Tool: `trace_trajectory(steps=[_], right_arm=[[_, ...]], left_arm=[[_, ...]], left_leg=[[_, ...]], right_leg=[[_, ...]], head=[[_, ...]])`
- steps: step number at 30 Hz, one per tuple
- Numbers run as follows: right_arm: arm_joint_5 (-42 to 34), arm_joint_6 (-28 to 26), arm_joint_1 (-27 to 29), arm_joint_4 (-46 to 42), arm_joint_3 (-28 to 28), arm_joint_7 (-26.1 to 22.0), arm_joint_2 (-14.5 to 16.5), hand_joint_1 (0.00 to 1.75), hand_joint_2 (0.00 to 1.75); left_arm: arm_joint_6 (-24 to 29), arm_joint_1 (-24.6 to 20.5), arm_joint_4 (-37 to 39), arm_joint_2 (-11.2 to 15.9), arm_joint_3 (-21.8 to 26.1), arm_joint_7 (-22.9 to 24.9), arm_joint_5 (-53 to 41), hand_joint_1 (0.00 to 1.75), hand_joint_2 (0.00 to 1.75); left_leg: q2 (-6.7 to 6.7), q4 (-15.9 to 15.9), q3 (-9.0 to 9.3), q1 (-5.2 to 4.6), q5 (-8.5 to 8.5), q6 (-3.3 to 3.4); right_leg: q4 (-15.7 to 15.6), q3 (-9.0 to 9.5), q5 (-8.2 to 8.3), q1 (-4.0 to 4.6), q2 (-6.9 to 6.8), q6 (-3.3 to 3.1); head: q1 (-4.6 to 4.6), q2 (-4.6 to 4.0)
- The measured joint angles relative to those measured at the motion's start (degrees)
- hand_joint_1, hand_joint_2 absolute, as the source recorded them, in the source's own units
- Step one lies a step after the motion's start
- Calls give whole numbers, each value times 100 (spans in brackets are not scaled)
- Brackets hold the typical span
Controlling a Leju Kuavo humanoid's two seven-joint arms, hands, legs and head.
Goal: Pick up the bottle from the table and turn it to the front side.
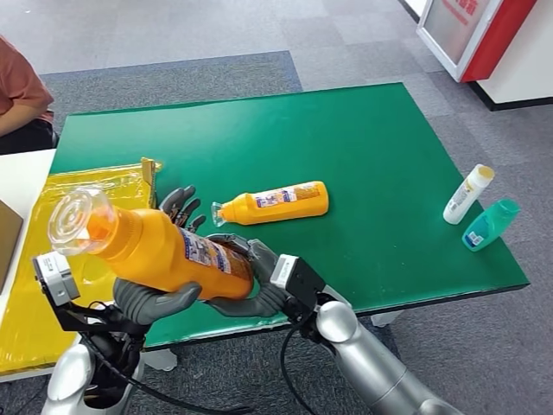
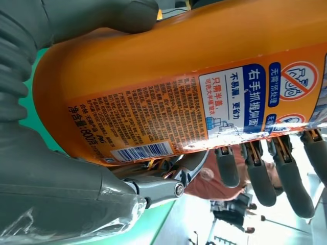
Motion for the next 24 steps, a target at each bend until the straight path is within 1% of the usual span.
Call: trace_trajectory(steps=[5,6,9,10,15,24], right_arm=[[16,-10,1,23,-56,-18,0,175,175],[17,-10,1,27,-63,-19,0,175,175],[40,-24,1,34,-78,-20,0,175,175],[71,-45,1,34,-82,-19,0,175,175],[295,-158,5,48,-124,-19,0,175,175],[416,-145,50,83,-172,-48,13,175,175]], left_arm=[[5,-52,0,2,-55,27,0,0,175],[5,-56,0,3,-61,27,0,37,175],[6,-63,0,4,-70,27,0,168,175],[7,-67,0,8,-74,27,-1,175,175],[42,-89,0,69,-127,28,-47,175,175],[142,-87,15,113,-175,38,-69,175,175]], left_leg=[[0,0,0,0,0,0],[0,0,0,0,0,0],[0,0,0,0,0,0],[0,0,0,0,0,0],[0,0,0,0,0,0],[0,0,0,0,0,0]], right_leg=[[0,0,0,0,0,0],[0,0,0,0,0,0],[0,-1,0,0,0,0],[0,-1,0,0,0,0],[0,-1,0,0,0,0],[0,-1,0,0,0,0]], head=[[0,0],[0,0],[0,0],[0,0],[0,0],[0,0]])
